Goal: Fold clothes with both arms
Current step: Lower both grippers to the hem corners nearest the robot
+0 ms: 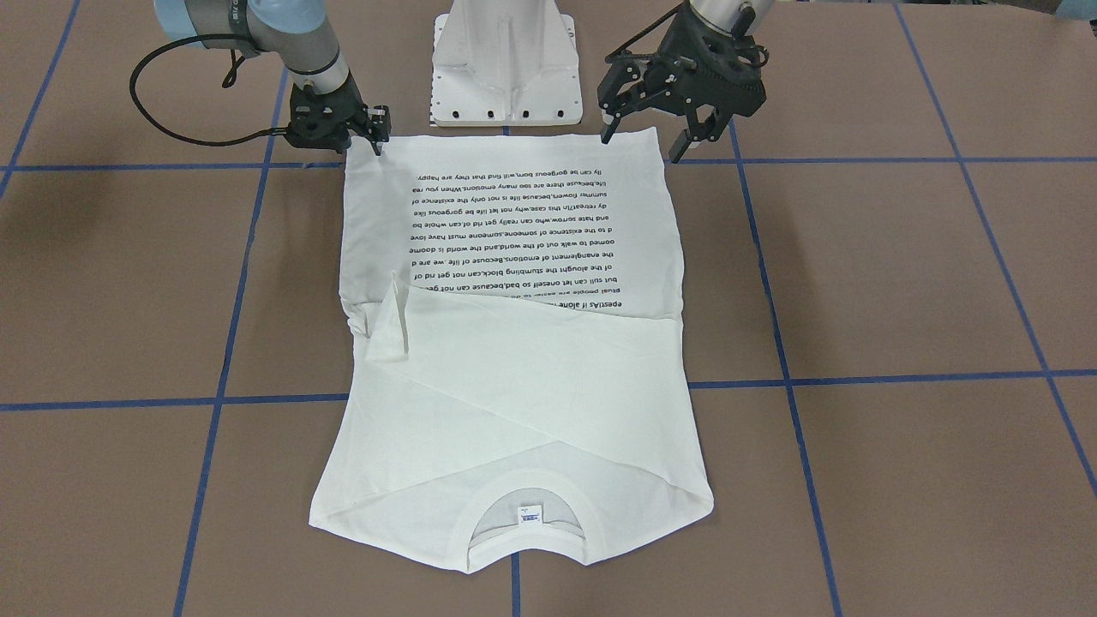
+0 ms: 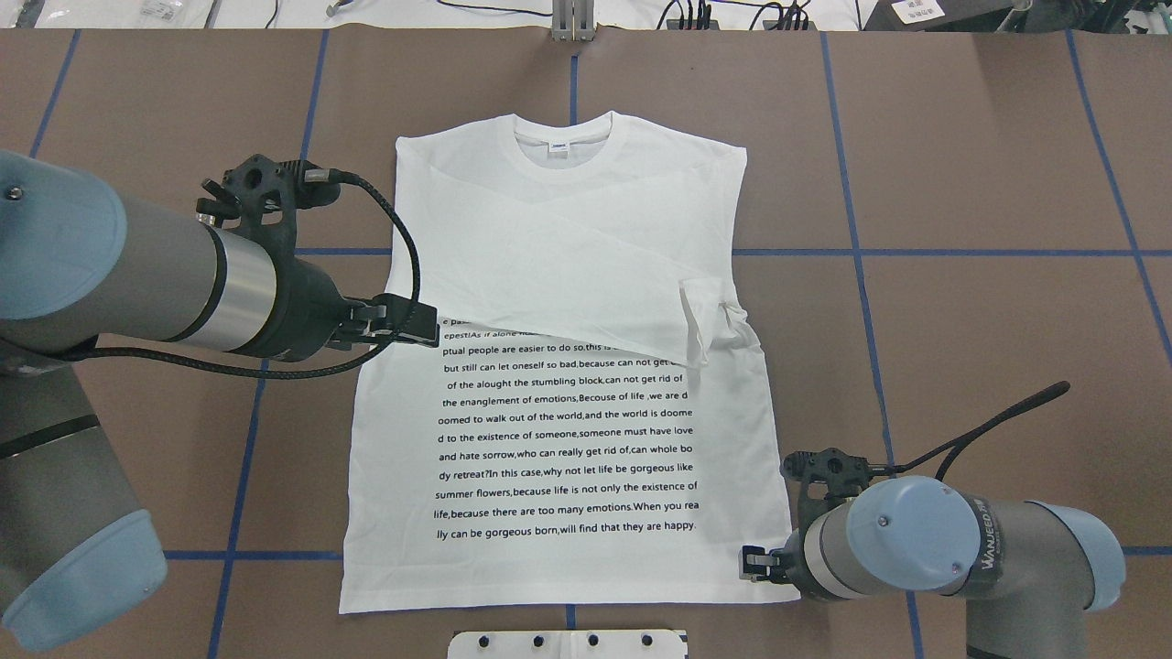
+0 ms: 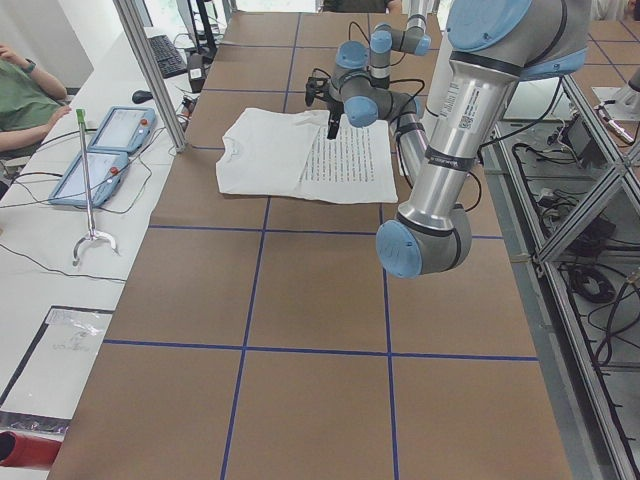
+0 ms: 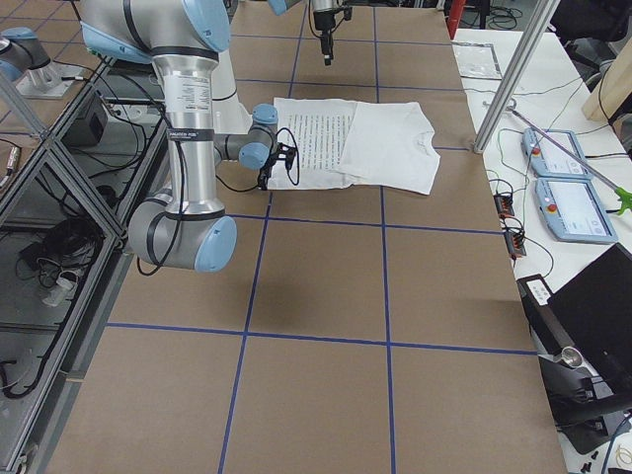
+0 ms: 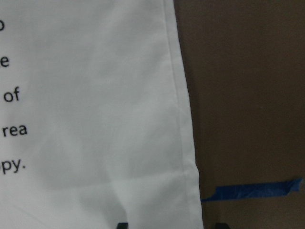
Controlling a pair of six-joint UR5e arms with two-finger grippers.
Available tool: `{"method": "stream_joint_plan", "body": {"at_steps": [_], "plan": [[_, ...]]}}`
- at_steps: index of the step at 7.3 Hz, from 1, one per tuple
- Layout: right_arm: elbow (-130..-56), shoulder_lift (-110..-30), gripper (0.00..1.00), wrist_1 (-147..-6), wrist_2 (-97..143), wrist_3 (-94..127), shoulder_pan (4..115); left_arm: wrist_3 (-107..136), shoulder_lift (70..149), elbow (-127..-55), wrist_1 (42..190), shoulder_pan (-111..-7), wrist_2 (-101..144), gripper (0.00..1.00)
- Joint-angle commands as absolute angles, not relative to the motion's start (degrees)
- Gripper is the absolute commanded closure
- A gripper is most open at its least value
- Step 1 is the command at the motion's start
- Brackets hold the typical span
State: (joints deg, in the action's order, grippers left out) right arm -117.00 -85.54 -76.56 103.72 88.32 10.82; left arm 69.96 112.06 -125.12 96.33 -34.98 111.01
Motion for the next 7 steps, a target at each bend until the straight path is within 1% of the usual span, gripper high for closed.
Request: {"method": "stream_joint_plan", "body": {"at_steps": [1, 2, 4, 5, 6, 7], "plan": [[-116.98, -85.87, 0.57, -76.64, 104.15, 88.33, 10.90, 69.96, 111.97, -125.07, 96.33, -34.98, 111.01, 0.00], [-116.98, -85.87, 0.71, -76.64, 104.50, 88.33, 10.90, 70.05, 111.97, -125.07, 96.33, -34.98, 111.01, 0.00], [-117.07, -85.87, 0.86, -76.64, 104.94, 88.33, 10.90, 70.05, 111.97, -125.07, 96.33, -34.98, 111.01, 0.00], [-117.07, -85.87, 0.95, -76.64, 104.94, 88.33, 10.90, 70.05, 111.97, -125.07, 96.33, -34.98, 111.01, 0.00], [-117.42, -85.61, 1.00, -76.64, 104.94, 88.33, 10.81, 70.05, 111.89, -124.98, 96.33, -34.98, 111.01, 0.00], [-117.77, -85.08, 1.00, -76.55, 104.85, 88.33, 10.81, 70.48, 111.01, -124.72, 96.24, -34.98, 111.01, 0.00]]}}
